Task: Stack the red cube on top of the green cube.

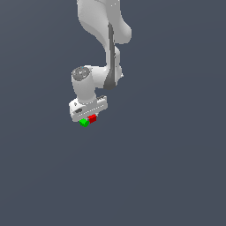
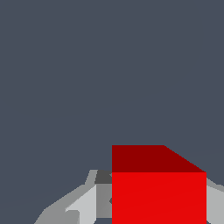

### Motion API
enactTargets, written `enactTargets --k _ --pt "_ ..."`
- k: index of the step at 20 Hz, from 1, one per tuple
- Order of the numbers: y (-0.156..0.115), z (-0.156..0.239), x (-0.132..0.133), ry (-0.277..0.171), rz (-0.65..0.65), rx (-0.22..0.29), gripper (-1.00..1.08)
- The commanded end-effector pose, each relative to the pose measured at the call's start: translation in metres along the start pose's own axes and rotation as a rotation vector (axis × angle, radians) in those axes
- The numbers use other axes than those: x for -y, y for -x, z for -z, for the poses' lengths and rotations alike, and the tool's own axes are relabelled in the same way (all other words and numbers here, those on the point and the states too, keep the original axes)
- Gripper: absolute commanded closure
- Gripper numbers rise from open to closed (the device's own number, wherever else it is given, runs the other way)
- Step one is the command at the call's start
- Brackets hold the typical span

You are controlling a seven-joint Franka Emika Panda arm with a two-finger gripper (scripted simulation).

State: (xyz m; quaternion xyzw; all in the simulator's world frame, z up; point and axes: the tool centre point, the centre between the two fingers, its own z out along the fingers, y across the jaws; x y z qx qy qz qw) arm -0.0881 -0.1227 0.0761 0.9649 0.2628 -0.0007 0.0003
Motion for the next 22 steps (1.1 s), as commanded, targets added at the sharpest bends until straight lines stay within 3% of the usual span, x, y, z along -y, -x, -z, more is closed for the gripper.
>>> enactTargets --k 1,12,13,22 --pt "0.012 -0.006 -0.016 0.001 0.002 -0.001 1.08" --pt "0.031 -0.016 -0.045 0.000 0.002 -0.002 1.08" --pt "0.031 -0.016 -0.045 0.000 0.002 -0.002 -0.92" --pt "0.031 -0.016 -0.045 0.000 0.002 -0.002 -0.92"
